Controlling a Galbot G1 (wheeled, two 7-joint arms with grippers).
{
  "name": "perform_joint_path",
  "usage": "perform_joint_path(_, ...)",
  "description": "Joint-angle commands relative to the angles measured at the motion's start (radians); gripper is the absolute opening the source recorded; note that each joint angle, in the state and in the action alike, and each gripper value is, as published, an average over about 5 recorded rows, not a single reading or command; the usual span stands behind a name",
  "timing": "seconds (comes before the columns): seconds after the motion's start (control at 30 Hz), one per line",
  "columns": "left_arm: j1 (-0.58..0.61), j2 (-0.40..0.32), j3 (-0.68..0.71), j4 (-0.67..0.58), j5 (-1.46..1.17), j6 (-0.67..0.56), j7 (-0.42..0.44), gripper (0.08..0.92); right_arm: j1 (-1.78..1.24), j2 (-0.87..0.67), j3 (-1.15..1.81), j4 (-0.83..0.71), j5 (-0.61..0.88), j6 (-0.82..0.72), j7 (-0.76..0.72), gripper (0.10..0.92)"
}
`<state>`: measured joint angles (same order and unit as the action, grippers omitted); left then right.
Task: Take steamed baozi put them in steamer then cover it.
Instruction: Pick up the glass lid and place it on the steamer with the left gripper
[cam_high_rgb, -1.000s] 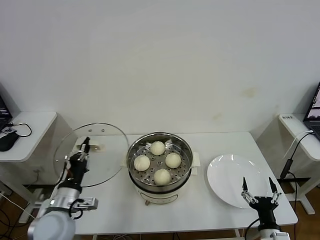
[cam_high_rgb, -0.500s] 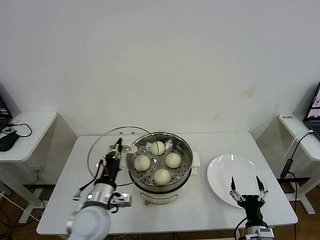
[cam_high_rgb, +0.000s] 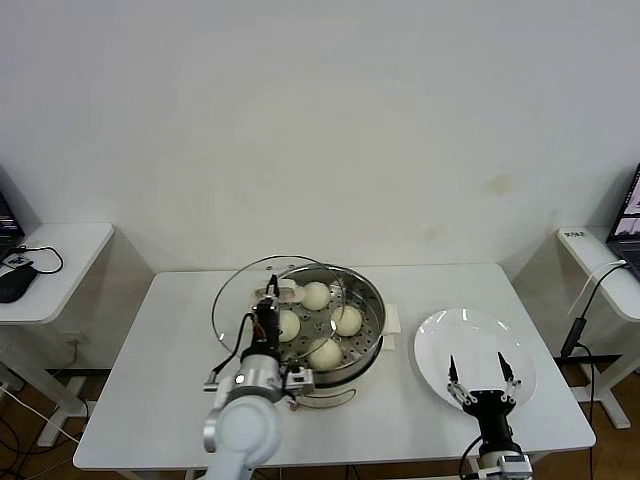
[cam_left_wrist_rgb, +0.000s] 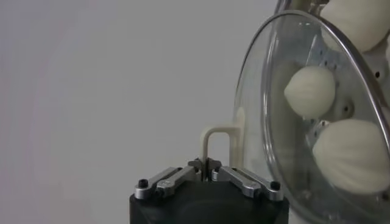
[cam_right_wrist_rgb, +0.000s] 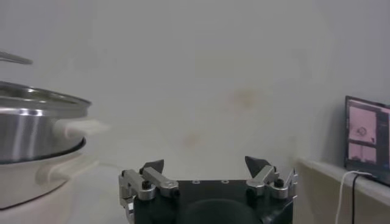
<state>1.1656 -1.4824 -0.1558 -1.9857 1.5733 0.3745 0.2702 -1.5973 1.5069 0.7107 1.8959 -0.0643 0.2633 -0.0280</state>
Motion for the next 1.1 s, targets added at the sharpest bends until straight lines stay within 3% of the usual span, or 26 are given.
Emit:
perform_joint_path(0.03,-0.024,-0.121,0.051,0.059,0.153,0.008,0.016,0.131,0.003,0.006,-0.021,-0.008,-0.017,-0.001,0.001,0.823)
perform_joint_path(1.1,-0.027,-0.129,0.109,0.126,0.156,0.003,0.004,0.131,-0.003,0.014,-0.032,-0.014,-0.02,0.002,-0.004,0.823)
